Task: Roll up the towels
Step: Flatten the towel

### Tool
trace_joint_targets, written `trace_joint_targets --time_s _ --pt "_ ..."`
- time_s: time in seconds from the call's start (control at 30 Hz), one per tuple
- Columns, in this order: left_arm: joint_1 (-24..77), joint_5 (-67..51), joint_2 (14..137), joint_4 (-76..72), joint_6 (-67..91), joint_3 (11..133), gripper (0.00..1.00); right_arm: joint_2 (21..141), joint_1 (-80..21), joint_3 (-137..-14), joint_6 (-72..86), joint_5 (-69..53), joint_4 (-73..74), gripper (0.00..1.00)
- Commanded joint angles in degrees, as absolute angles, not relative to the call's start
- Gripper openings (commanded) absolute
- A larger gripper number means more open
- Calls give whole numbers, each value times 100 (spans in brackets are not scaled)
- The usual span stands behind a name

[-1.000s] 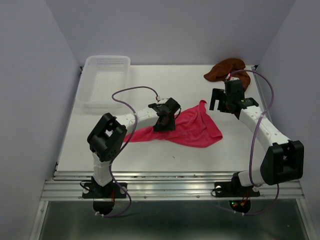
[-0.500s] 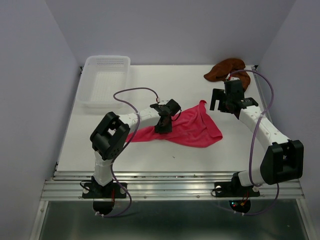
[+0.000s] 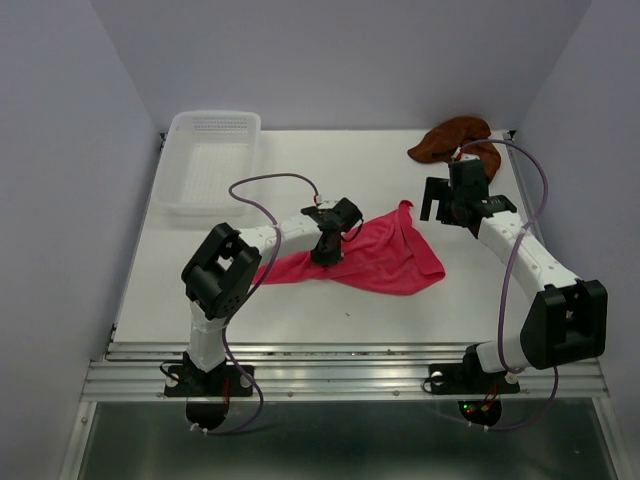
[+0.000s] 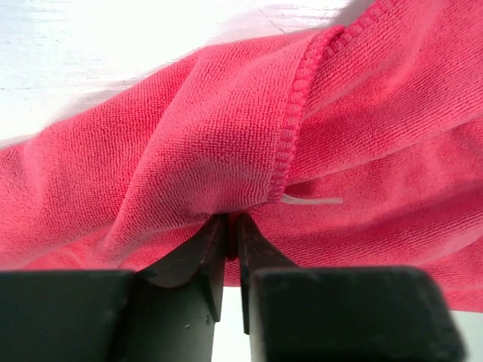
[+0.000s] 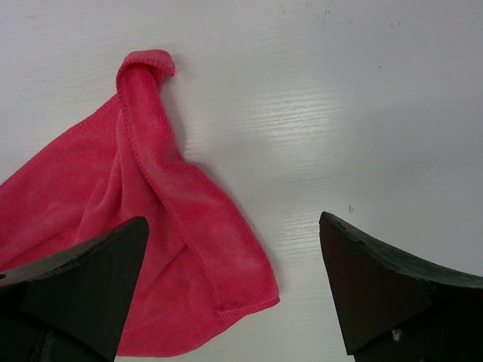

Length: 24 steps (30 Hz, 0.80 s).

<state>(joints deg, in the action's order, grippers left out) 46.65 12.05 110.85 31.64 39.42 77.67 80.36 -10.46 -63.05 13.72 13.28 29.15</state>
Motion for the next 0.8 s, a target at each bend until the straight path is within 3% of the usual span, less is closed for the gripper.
trace_joint_targets --time_s 0.0,0.17,0.47,0.77 --pt "4667 1380 10872 3366 3885 8077 17 7980 -1002 -6337 1292 1371 2839 100" --pt "4658 1389 10749 3480 3850 8209 15 7998 -1002 -6337 1239 1196 2839 100" --pt "4404 1309 10187 3542 3735 8174 0 8173 -1002 -6424 1405 1002 2760 100" --pt "4008 1020 9493 3173 3595 7770 0 9271 -1002 -7250 2891 238 2330 100"
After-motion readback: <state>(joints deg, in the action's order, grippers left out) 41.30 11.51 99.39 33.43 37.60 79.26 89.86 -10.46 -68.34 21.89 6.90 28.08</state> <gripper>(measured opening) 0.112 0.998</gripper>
